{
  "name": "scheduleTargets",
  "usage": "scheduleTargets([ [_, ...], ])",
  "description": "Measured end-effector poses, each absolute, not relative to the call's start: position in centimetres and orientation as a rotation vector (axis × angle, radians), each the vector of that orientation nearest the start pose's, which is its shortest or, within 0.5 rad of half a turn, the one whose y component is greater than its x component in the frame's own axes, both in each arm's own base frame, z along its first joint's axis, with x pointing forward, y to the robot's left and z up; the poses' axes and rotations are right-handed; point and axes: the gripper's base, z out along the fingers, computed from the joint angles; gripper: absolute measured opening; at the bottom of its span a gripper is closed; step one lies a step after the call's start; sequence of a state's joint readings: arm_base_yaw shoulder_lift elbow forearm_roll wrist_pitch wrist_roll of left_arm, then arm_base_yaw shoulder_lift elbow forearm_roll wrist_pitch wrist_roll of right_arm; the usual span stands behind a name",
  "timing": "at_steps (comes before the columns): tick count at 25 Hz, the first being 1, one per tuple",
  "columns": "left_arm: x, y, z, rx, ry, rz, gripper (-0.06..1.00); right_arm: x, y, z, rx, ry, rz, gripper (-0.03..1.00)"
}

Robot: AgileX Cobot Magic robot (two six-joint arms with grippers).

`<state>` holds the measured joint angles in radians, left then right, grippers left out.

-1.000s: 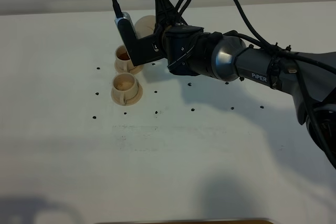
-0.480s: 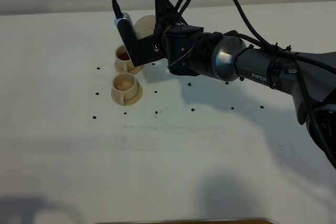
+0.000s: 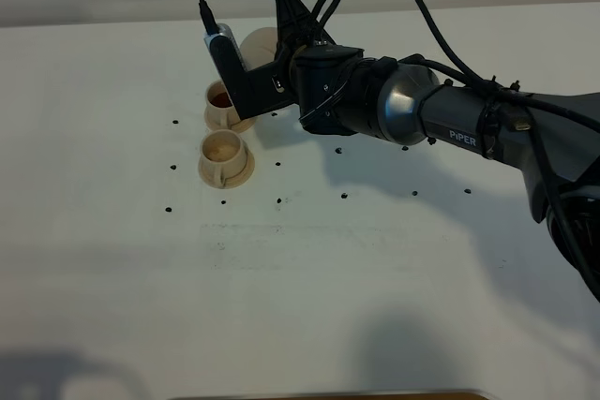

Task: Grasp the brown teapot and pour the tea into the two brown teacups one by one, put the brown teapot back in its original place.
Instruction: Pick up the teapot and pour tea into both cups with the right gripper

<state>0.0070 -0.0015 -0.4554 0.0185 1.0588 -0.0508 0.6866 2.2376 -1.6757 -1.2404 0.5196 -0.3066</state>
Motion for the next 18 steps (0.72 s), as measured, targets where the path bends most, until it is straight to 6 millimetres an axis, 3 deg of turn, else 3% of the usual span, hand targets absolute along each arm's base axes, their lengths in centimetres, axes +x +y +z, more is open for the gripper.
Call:
scheduleTargets([
  [18,-0.02,0.15,26.49,-0.061,2.085,-0.004,0.60,41.60,28.49,17.84,-1.934,1.265,-1.011,0.09],
])
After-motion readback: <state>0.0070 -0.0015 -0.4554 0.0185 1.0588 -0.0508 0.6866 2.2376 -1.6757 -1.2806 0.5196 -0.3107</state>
